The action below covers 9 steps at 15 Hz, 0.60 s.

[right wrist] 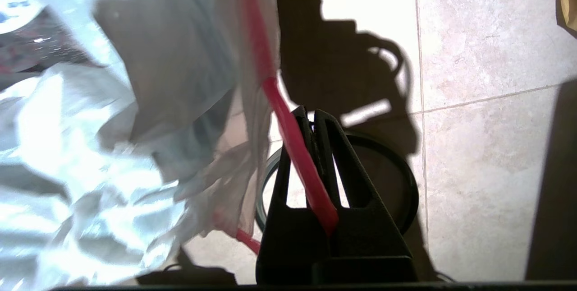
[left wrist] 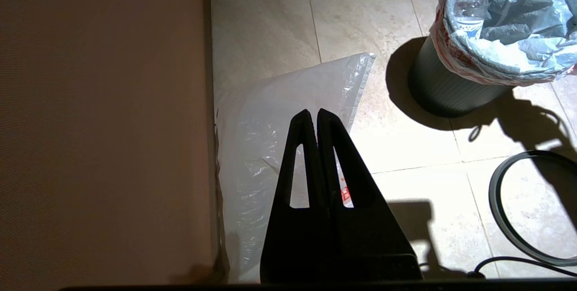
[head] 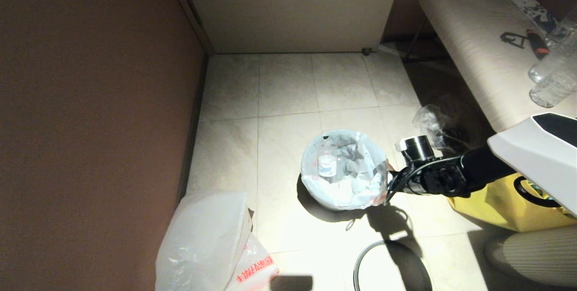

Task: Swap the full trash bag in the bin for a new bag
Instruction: Place the trash bag on the floor

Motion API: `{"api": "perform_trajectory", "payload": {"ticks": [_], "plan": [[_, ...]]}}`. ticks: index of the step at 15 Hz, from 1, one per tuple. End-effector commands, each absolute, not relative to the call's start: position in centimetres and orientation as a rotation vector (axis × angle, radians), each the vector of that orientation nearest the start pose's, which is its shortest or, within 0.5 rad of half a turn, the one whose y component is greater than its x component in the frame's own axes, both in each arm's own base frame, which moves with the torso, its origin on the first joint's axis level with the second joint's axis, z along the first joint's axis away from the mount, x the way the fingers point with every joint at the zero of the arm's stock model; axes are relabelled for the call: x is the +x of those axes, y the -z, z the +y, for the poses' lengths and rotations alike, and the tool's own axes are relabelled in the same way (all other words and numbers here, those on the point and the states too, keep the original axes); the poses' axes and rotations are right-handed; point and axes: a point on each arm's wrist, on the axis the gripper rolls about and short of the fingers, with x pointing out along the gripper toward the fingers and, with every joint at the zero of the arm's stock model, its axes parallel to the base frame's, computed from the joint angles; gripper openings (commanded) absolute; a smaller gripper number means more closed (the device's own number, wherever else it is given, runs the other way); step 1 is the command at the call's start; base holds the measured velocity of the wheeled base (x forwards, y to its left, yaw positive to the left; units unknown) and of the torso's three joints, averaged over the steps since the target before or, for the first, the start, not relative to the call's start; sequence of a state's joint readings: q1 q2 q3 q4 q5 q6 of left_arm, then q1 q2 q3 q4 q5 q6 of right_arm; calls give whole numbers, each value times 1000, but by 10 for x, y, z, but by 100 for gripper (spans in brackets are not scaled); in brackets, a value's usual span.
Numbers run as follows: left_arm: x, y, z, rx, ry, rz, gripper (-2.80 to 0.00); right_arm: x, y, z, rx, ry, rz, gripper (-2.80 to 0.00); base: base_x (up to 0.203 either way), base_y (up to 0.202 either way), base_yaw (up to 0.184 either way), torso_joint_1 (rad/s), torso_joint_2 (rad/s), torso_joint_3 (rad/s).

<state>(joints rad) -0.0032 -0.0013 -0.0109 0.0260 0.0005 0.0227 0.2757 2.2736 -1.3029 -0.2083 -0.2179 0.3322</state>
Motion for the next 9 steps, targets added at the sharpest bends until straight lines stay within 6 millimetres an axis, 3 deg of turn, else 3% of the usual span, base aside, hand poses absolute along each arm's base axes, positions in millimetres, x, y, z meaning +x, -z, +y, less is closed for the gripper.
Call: {"api": "perform_trajectory", "payload": {"ticks": [1,6,9], "plan": [[-24,-76,0,23,3,14,-280,405,-75,117,136,47,706,-280,0,0,0,0,0,0],[-24,-76,0,23,3,14,-280,390,-100,148,126,-37,650,-280,0,0,0,0,0,0],[-24,-76,0,23,3,14,-280,390,-105,164,124,-75,627,-280,0,0,0,0,0,0]]}}
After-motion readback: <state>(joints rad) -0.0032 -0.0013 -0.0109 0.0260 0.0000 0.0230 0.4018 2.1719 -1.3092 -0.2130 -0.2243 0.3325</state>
